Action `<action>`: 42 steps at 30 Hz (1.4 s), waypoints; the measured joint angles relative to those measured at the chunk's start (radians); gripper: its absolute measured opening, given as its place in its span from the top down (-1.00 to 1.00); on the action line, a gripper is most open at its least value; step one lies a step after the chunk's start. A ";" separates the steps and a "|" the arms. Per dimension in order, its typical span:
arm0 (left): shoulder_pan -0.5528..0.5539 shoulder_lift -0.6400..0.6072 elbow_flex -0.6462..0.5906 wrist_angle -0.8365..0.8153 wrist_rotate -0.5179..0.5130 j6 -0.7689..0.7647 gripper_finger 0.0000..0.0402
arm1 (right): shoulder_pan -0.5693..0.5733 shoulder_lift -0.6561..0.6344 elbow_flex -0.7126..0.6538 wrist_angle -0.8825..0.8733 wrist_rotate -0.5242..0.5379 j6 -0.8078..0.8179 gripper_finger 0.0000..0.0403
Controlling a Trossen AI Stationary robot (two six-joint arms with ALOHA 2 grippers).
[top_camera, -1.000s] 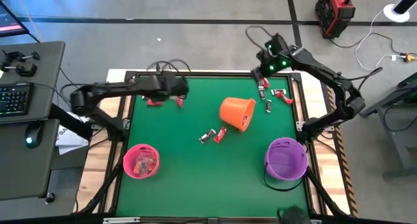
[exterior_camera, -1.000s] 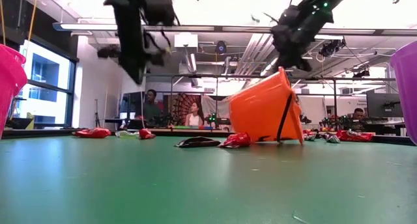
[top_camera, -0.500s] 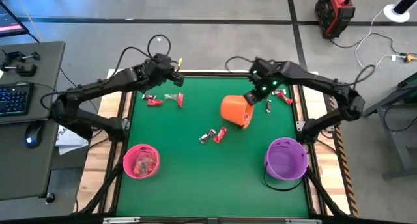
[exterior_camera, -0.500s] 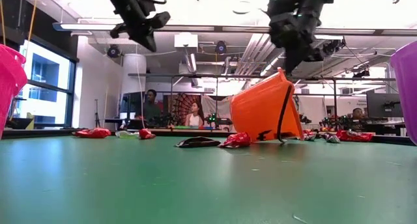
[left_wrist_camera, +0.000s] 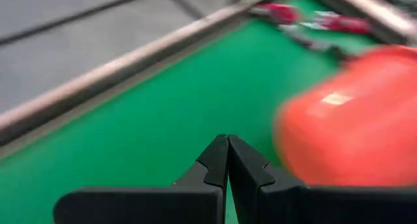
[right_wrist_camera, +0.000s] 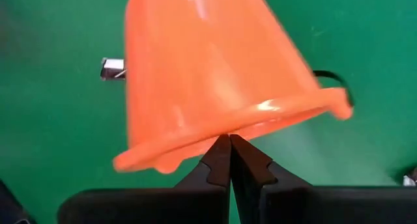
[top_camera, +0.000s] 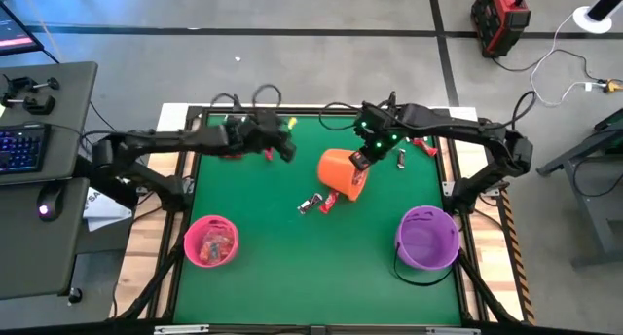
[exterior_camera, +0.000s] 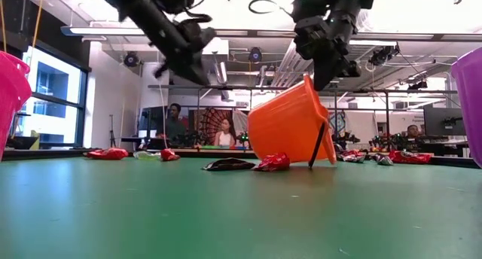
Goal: Sort candy by brand, put in halloween buckets
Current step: Adjust the orange bucket
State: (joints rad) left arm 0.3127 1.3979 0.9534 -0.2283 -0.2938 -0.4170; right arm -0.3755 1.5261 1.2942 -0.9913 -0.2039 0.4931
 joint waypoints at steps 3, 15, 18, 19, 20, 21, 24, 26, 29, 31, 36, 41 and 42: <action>-0.052 0.074 -0.059 0.221 0.046 0.022 1.00 | 0.011 0.000 0.000 0.002 0.000 0.000 1.00; -0.092 0.381 -0.077 0.824 0.054 0.219 1.00 | 0.021 0.048 0.000 0.024 0.005 0.000 1.00; -0.074 0.396 -0.080 0.779 0.081 0.219 1.00 | 0.023 0.050 0.000 0.063 0.006 0.004 1.00; -0.069 0.396 -0.079 0.767 0.094 0.220 1.00 | 0.023 0.050 0.000 0.079 0.006 0.004 1.00; -0.066 0.396 -0.079 0.757 0.107 0.220 1.00 | 0.023 0.050 0.000 0.097 0.007 0.004 1.00; -0.063 0.396 -0.079 0.750 0.113 0.220 1.00 | 0.023 0.047 0.000 0.112 0.007 0.004 1.00; -0.062 0.399 -0.080 0.728 0.128 0.220 1.00 | 0.018 0.043 0.001 0.179 -0.015 0.025 1.00; -0.064 0.399 -0.080 0.724 0.128 0.220 1.00 | 0.014 0.040 0.001 0.223 -0.052 0.042 1.00; -0.064 0.398 -0.079 0.690 0.127 0.220 1.00 | 0.014 0.039 0.001 0.298 -0.085 0.063 1.00; -0.064 0.398 -0.079 0.645 0.125 0.218 1.00 | 0.014 0.039 0.001 0.329 -0.092 0.075 1.00; -0.063 0.398 -0.079 0.498 0.087 0.220 1.00 | 0.014 0.039 0.001 0.423 -0.093 0.075 1.00; -0.015 0.354 -0.080 0.359 0.022 0.204 1.00 | -0.004 0.039 0.001 0.444 -0.092 0.062 1.00; 0.001 0.334 -0.080 0.337 0.019 0.202 1.00 | -0.007 0.039 0.001 0.444 -0.092 0.054 1.00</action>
State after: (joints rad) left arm 0.3138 1.7323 0.8734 0.1082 -0.2744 -0.2148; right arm -0.3826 1.5650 1.2949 -0.5472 -0.2962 0.5468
